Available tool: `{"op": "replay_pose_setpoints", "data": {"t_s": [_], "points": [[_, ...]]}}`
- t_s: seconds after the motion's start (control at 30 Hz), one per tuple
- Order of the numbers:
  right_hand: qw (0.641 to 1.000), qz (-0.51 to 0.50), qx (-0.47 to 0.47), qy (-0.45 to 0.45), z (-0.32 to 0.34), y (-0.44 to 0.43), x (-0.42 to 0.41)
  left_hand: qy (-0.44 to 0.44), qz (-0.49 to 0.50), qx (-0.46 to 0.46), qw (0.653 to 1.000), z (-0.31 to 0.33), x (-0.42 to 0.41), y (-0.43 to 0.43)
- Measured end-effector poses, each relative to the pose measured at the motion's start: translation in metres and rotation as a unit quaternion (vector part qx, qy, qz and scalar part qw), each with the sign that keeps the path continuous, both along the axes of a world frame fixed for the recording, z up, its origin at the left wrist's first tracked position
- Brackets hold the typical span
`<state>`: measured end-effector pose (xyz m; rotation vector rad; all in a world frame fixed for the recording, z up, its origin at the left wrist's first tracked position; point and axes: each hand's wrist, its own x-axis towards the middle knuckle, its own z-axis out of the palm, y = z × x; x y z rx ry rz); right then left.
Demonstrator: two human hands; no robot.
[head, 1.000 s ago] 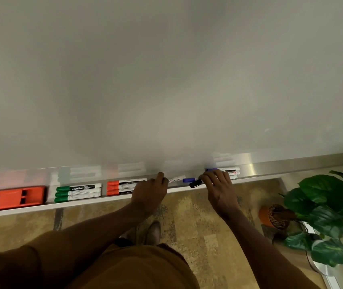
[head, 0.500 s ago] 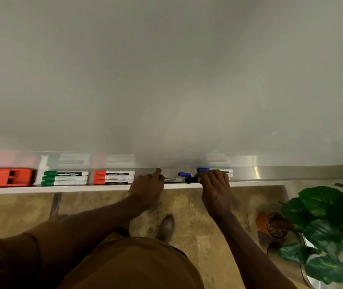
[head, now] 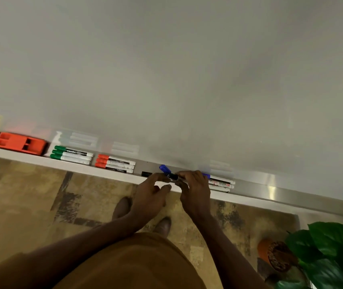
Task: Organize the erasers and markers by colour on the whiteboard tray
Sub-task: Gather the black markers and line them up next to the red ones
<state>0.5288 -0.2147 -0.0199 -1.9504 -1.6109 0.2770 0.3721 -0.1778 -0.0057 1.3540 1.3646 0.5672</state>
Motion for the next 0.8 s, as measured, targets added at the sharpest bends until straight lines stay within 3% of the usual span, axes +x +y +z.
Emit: {"op": "replay_pose_setpoints", "data": {"t_s": [0.1, 0.27, 0.4, 0.53, 0.63, 0.8], "points": [[0.996, 0.033, -0.057, 0.067, 0.001, 0.001, -0.004, -0.087, 0.066, -0.054, 0.993, 0.007, -0.007, -0.002], [0.973, 0.096, -0.145, 0.149, 0.006, 0.015, -0.008, -0.091, 0.110, -0.077, 0.987, -0.002, -0.030, -0.007], [0.972, 0.084, -0.126, 0.178, 0.004, 0.029, -0.017, -0.103, 0.143, -0.094, 0.980, -0.006, -0.042, 0.000], [0.997, 0.039, -0.052, 0.037, -0.001, 0.041, -0.025, -0.093, 0.170, -0.114, 0.974, -0.008, -0.051, 0.007], [0.994, 0.044, -0.055, -0.083, -0.011, 0.044, -0.028, -0.108, 0.193, -0.156, 0.963, -0.010, -0.058, 0.010], [0.985, 0.077, -0.041, -0.146, -0.027, 0.045, -0.039, -0.137, 0.212, -0.201, 0.946, -0.014, -0.069, 0.016]]}}
